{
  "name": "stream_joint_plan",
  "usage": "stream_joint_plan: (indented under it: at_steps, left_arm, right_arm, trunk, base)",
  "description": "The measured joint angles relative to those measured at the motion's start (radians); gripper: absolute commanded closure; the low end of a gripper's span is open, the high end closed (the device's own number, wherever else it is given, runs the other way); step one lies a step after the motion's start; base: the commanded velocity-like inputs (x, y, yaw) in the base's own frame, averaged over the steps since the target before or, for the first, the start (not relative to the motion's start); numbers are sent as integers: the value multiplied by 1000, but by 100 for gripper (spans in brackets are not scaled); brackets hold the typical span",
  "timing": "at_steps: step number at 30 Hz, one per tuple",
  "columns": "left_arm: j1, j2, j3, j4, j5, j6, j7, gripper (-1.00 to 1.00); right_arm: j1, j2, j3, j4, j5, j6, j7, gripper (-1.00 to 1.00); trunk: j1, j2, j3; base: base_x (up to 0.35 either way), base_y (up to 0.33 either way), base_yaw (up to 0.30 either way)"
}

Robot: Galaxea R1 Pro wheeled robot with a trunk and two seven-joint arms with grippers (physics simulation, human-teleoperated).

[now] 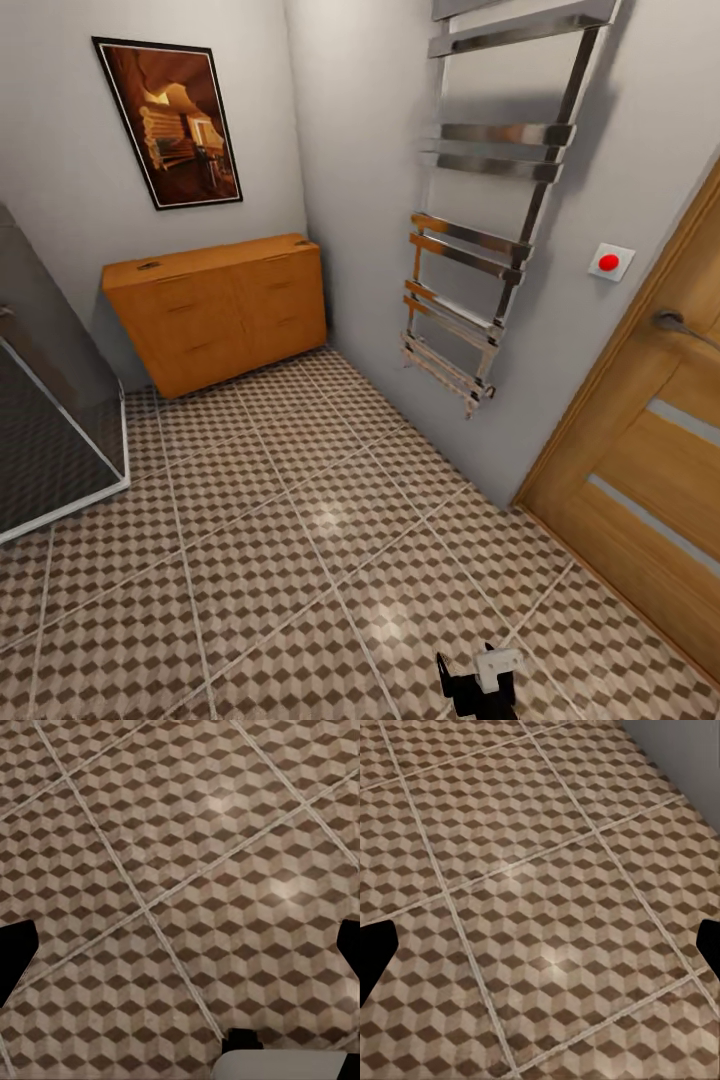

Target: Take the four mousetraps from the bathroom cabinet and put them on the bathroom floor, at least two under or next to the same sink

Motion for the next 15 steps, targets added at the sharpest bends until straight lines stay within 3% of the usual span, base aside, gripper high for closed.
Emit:
stream_joint_plan:
  at_steps: [11, 15]
  left_arm:
    - [0, 3, 0, 0, 0, 0, 0, -100]
    - [0, 3, 0, 0, 0, 0, 0, -100]
  right_arm:
    - [0, 0, 0, 0, 0, -1, 0, -100]
    - [0, 0, 0, 0, 0, -1, 0, -100]
  trunk:
    - [0, 0, -7]
    - [0, 0, -10]
  base:
    - [226, 218, 217]
    - [230, 83, 208]
